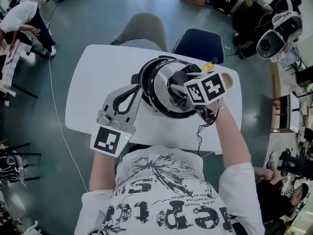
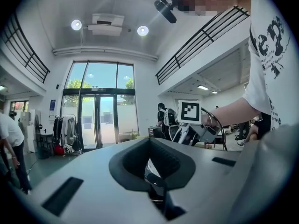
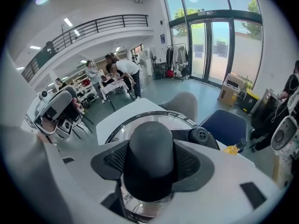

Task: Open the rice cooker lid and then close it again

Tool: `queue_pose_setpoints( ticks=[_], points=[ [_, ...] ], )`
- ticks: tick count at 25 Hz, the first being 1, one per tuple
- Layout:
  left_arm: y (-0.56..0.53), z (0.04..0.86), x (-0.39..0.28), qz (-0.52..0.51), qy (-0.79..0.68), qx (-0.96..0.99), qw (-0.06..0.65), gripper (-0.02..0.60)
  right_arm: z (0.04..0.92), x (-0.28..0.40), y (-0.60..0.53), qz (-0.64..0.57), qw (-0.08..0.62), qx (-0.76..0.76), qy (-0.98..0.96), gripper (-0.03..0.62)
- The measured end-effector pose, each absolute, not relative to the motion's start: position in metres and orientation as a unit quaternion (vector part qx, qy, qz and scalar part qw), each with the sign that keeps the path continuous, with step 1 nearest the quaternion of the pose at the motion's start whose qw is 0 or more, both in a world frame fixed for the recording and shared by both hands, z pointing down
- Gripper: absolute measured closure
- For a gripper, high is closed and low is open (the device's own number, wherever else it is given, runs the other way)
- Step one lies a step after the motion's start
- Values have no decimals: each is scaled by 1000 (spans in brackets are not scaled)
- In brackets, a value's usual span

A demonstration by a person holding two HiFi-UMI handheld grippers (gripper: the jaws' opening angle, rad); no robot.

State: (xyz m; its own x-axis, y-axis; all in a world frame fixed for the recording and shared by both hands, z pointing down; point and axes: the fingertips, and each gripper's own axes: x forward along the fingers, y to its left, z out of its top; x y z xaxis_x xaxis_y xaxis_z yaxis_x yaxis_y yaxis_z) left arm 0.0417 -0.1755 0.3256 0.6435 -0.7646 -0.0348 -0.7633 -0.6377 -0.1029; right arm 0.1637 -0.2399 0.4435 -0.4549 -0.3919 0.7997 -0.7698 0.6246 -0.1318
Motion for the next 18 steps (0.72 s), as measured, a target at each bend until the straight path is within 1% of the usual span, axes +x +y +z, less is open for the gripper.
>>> queue_pose_setpoints(
  ticks=[7, 10, 18],
  points=[
    [-210, 335, 0, -13, 404, -913, 51, 569, 463, 128, -279, 264, 388, 375, -800, 299],
    [-222, 335, -8, -13, 392, -918, 56, 569, 468, 124, -289, 266, 393, 387, -790, 299],
    [-243, 343, -20, -2, 372, -927, 41, 569, 482, 113, -301, 277, 394, 408, -776, 298]
  ],
)
